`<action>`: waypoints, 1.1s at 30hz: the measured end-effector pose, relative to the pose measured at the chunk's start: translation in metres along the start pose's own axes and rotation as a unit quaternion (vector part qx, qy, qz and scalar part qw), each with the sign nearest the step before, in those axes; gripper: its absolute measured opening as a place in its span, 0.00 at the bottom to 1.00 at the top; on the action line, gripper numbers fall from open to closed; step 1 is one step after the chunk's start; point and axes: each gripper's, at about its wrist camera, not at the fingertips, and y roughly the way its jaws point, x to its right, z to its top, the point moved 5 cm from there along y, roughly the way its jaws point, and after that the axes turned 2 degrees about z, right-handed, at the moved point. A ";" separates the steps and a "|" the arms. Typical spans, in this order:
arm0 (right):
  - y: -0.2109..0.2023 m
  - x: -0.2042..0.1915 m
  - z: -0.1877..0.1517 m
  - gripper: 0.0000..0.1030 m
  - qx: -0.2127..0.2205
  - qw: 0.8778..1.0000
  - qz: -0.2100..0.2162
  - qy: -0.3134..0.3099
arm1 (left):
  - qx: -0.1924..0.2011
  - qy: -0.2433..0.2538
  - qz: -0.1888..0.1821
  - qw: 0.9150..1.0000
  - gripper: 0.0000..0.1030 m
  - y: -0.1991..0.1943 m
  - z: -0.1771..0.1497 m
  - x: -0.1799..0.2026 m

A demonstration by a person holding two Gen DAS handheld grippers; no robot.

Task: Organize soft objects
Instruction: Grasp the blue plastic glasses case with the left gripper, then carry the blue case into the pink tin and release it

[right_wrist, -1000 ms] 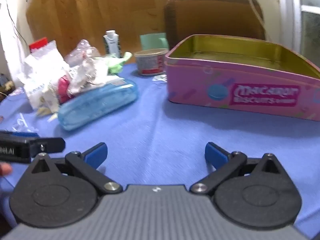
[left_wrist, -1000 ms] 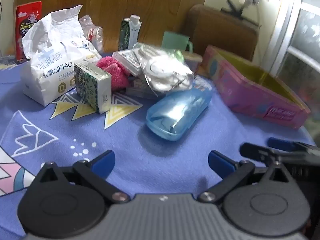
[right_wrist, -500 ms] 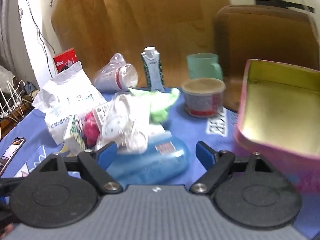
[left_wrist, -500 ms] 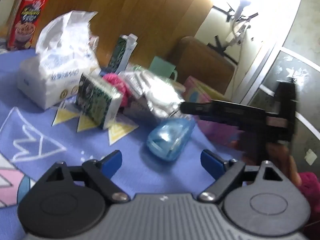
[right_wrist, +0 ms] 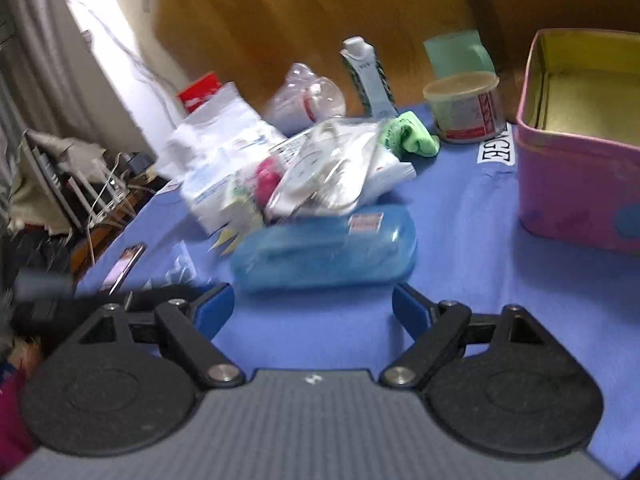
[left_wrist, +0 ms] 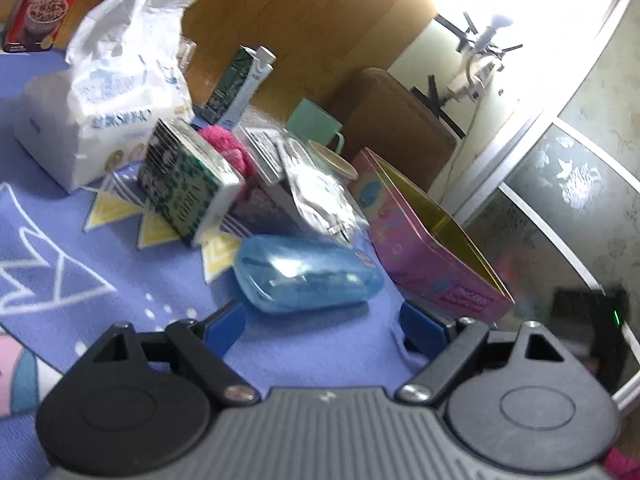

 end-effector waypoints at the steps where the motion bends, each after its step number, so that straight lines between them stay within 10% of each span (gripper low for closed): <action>1: 0.000 -0.004 0.005 0.86 0.001 1.000 -0.011 -0.015 | 0.002 -0.006 0.001 1.000 0.85 0.001 0.003 -0.006; 5: 0.023 -0.016 0.016 0.87 -0.001 0.990 -0.090 -0.110 | -0.003 -0.016 0.014 1.000 0.86 0.017 0.018 -0.013; 13: 0.073 0.014 0.024 0.94 -0.029 0.982 -0.108 -0.151 | -0.031 0.021 0.049 0.998 0.71 0.049 0.009 -0.004; 24: -0.025 -0.018 -0.031 0.82 0.083 0.965 -0.212 -0.130 | -0.047 0.121 -0.024 0.991 0.72 0.064 -0.007 0.084; 30: -0.083 0.012 0.015 0.81 0.174 0.919 -0.320 -0.150 | -0.047 0.185 -0.065 0.979 0.72 0.129 0.016 0.159; 33: -0.098 0.048 0.039 0.81 0.183 0.916 -0.336 -0.122 | -0.059 0.167 -0.076 0.981 0.71 0.168 0.026 0.176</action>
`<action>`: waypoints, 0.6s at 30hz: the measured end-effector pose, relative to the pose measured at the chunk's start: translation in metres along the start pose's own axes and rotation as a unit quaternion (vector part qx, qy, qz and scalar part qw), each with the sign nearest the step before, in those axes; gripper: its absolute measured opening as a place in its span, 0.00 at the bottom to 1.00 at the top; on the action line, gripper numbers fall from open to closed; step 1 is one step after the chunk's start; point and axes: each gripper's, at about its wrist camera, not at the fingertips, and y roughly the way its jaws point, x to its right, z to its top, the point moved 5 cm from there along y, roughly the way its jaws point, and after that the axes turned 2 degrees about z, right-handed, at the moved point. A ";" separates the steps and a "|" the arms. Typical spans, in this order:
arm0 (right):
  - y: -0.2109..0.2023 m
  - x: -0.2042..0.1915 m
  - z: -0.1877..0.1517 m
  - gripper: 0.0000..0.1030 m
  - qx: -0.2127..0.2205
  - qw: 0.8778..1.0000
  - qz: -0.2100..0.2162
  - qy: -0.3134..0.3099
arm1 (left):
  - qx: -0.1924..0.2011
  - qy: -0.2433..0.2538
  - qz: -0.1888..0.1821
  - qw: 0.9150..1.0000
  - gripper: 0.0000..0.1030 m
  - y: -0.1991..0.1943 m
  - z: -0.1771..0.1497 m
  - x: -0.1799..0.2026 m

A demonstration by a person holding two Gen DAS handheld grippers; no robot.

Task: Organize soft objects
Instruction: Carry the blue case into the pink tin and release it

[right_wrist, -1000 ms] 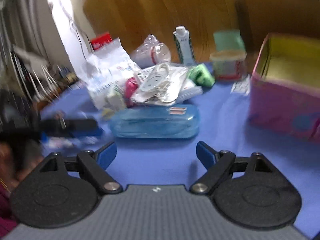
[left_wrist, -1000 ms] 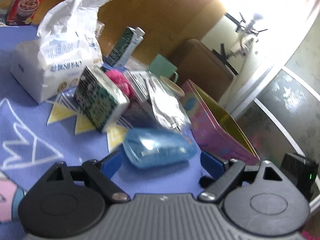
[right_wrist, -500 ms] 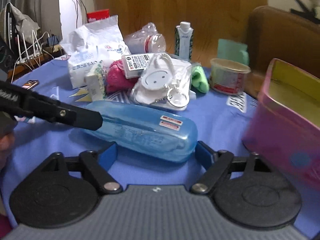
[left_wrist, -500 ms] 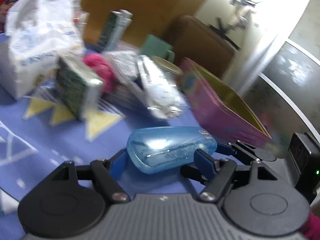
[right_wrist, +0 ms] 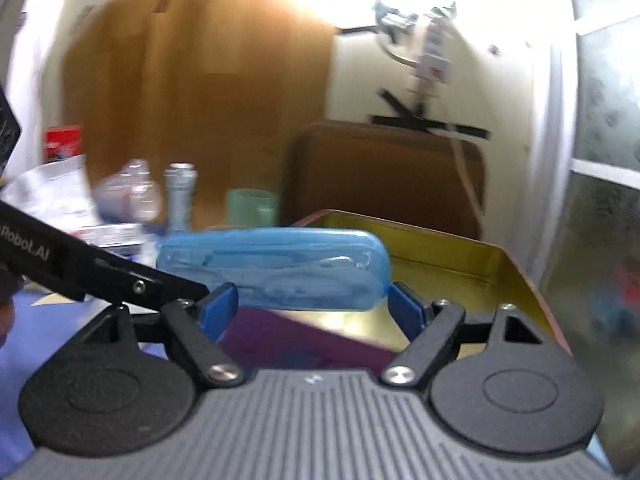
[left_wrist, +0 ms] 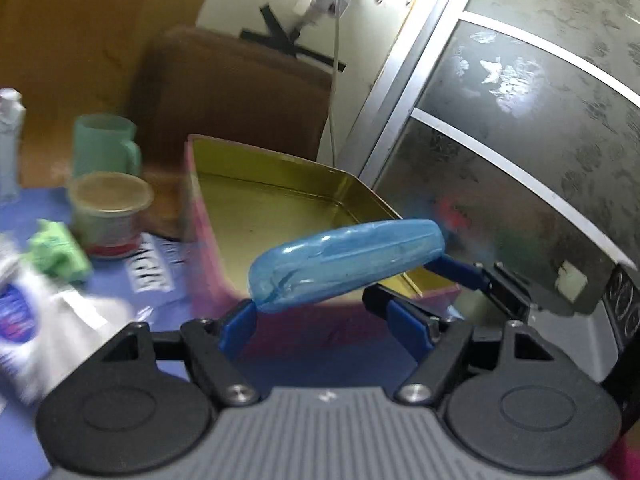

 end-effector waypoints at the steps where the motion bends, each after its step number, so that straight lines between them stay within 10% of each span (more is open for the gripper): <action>1: 0.007 0.012 0.000 0.81 -0.003 1.000 -0.007 0.008 | 0.002 -0.001 -0.001 1.000 0.70 0.011 0.004 0.002; 7: 0.038 0.055 -0.016 0.82 -0.026 0.997 -0.050 0.049 | -0.011 0.008 0.004 1.000 0.70 0.052 0.010 0.014; 13: 0.019 0.053 -0.027 0.80 0.002 0.995 -0.049 0.085 | 0.018 0.009 -0.029 0.999 0.75 -0.004 -0.006 0.003; 18: 0.006 0.009 -0.022 0.39 0.012 0.997 0.032 0.075 | 0.056 -0.003 0.018 0.998 0.75 -0.083 -0.042 -0.039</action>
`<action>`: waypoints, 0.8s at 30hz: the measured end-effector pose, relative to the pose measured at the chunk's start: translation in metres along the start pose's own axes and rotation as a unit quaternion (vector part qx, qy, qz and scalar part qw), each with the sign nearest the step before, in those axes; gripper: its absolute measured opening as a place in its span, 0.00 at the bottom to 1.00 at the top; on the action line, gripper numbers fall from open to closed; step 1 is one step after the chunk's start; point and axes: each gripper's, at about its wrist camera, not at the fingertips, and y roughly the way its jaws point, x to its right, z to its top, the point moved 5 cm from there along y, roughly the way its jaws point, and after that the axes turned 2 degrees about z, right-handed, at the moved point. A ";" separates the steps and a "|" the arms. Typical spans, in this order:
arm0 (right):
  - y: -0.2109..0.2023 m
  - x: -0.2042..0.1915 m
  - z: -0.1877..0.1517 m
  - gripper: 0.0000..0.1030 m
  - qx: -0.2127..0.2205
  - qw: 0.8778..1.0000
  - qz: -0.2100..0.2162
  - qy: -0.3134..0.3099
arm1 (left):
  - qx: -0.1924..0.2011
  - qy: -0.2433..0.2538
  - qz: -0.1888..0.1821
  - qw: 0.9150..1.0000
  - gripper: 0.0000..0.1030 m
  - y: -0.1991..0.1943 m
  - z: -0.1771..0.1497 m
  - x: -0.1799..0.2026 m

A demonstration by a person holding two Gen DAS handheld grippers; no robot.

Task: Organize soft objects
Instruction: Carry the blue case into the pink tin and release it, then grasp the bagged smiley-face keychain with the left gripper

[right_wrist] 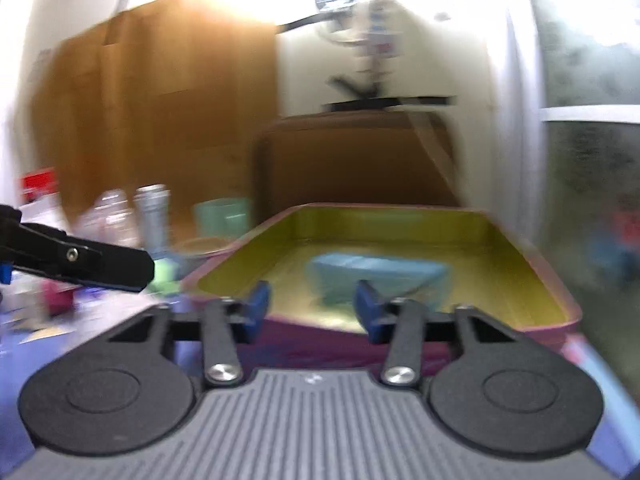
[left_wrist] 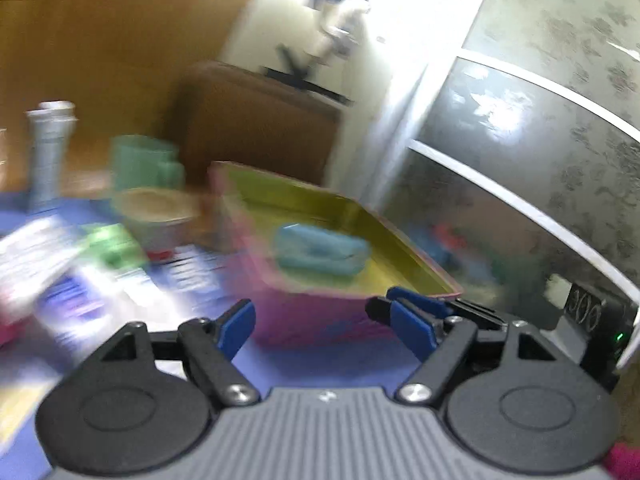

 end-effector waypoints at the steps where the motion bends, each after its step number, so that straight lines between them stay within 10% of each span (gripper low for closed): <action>1: 0.000 -0.015 -0.004 0.38 -0.014 0.999 0.035 -0.001 | 0.000 -0.009 0.021 1.000 0.75 -0.013 -0.008 -0.014; 5: 0.011 -0.079 -0.026 0.40 -0.084 0.988 0.129 -0.003 | -0.004 -0.066 0.072 0.995 0.76 -0.052 -0.030 -0.059; 8: 0.035 -0.111 -0.040 0.77 -0.145 0.977 0.154 0.010 | 0.001 -0.099 0.086 0.991 0.76 -0.069 -0.040 -0.081; 11: 0.053 -0.133 -0.047 0.88 -0.162 0.977 0.142 -0.005 | 0.002 -0.119 0.087 0.989 0.76 -0.073 -0.042 -0.092; 24: 0.037 -0.139 -0.055 0.70 -0.177 0.968 0.152 -0.095 | -0.061 -0.113 0.008 0.992 0.79 -0.034 -0.052 -0.061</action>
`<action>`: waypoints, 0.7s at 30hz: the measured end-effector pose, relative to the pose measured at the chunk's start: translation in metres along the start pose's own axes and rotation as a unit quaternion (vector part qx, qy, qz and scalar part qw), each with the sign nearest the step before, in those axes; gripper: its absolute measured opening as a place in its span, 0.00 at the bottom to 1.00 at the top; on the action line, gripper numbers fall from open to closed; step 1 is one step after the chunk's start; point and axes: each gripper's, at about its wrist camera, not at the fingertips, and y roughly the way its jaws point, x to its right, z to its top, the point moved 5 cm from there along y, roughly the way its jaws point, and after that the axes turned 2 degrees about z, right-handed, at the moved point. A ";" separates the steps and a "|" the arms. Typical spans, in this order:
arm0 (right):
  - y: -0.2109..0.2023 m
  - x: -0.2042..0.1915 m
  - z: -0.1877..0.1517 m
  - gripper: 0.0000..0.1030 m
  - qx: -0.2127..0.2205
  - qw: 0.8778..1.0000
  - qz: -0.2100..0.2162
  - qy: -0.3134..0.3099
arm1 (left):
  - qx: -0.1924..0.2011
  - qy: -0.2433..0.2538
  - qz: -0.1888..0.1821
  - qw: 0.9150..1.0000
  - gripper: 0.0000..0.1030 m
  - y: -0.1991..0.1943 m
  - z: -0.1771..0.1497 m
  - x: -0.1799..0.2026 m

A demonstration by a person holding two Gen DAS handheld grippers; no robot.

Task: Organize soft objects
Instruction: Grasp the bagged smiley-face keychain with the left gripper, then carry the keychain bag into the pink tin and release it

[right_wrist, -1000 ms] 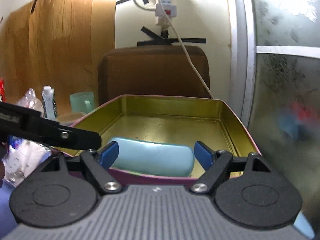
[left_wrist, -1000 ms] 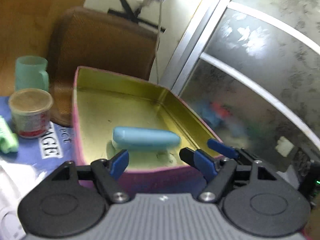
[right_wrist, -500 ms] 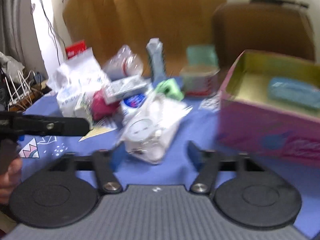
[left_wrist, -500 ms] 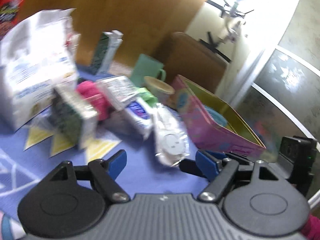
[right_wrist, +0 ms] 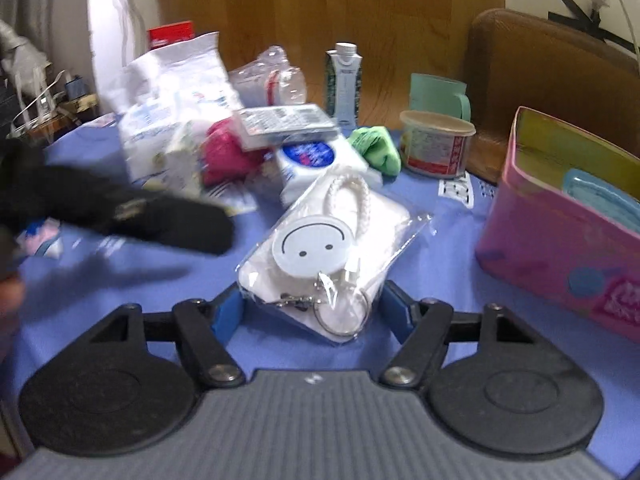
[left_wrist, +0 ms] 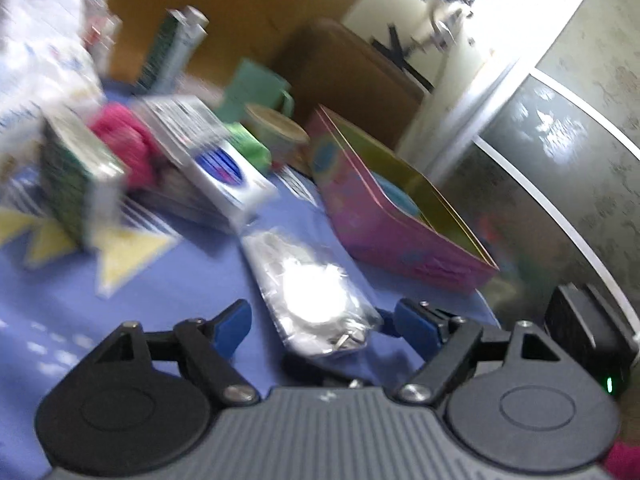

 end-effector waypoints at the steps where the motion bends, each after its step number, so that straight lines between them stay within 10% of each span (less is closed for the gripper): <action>1: 0.001 0.001 -0.002 0.69 0.002 1.000 0.005 -0.008 | -0.009 0.003 -0.006 1.000 0.76 0.005 -0.003 0.004; 8: -0.020 0.005 -0.020 0.68 0.021 1.000 -0.007 -0.010 | -0.029 0.017 0.009 0.999 0.63 0.016 -0.008 0.019; 12: -0.027 0.010 -0.026 0.68 0.025 1.000 0.002 0.007 | -0.036 -0.005 0.021 0.999 0.83 0.016 -0.009 0.013; 17: -0.031 0.005 -0.033 0.67 0.030 1.000 0.002 -0.002 | -0.062 -0.005 -0.003 0.998 0.49 0.030 -0.013 0.023; 21: -0.040 0.008 -0.032 0.64 0.056 0.998 -0.006 -0.004 | -0.038 0.035 -0.026 0.998 0.47 0.017 -0.002 0.051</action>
